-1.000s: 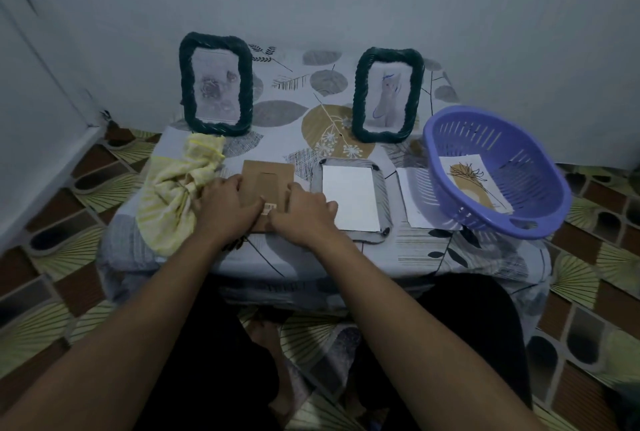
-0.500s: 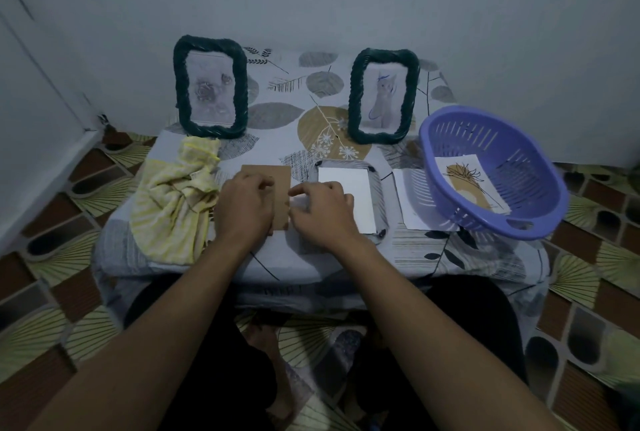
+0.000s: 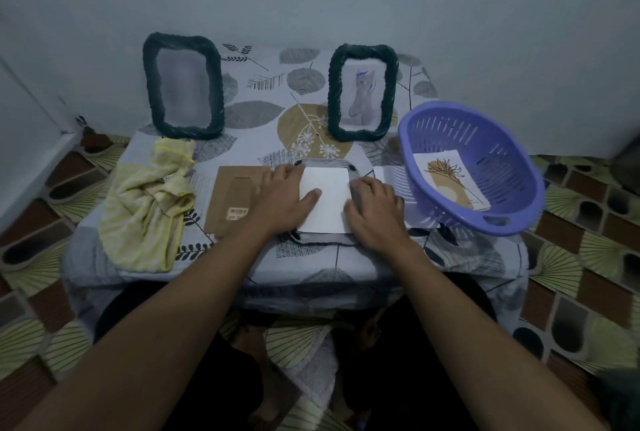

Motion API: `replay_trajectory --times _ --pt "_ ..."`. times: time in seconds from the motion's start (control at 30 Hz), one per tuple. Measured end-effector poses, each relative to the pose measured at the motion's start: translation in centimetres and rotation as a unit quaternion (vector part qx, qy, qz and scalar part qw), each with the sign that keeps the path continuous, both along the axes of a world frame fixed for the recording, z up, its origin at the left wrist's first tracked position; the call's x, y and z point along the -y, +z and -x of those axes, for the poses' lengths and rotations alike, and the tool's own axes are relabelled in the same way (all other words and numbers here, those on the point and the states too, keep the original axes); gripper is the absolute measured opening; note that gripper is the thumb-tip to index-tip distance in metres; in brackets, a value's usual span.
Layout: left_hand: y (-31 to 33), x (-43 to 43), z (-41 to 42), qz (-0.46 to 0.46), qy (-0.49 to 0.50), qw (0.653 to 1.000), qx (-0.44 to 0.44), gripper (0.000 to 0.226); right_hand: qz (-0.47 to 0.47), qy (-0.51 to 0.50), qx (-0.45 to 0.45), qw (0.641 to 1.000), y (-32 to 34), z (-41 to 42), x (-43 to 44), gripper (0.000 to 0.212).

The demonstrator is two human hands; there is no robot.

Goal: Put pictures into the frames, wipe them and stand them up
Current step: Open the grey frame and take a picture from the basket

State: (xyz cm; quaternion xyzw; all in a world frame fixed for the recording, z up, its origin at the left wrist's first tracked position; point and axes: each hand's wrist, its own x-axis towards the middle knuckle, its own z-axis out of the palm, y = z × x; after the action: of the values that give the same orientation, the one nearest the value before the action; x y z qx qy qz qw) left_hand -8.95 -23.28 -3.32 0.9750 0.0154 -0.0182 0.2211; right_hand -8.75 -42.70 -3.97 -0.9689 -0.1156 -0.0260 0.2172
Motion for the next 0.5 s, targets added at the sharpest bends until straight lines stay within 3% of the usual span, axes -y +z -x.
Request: replay_trajectory --times 0.17,0.5 --pt "-0.11 0.55 -0.38 -0.064 -0.004 0.998 -0.009 0.068 0.009 0.011 0.009 1.0 -0.68 0.1 0.19 0.051" --pt "-0.43 0.79 -0.46 -0.077 0.007 0.997 0.012 0.068 0.005 0.003 0.022 1.0 -1.07 -0.03 0.22 0.055"
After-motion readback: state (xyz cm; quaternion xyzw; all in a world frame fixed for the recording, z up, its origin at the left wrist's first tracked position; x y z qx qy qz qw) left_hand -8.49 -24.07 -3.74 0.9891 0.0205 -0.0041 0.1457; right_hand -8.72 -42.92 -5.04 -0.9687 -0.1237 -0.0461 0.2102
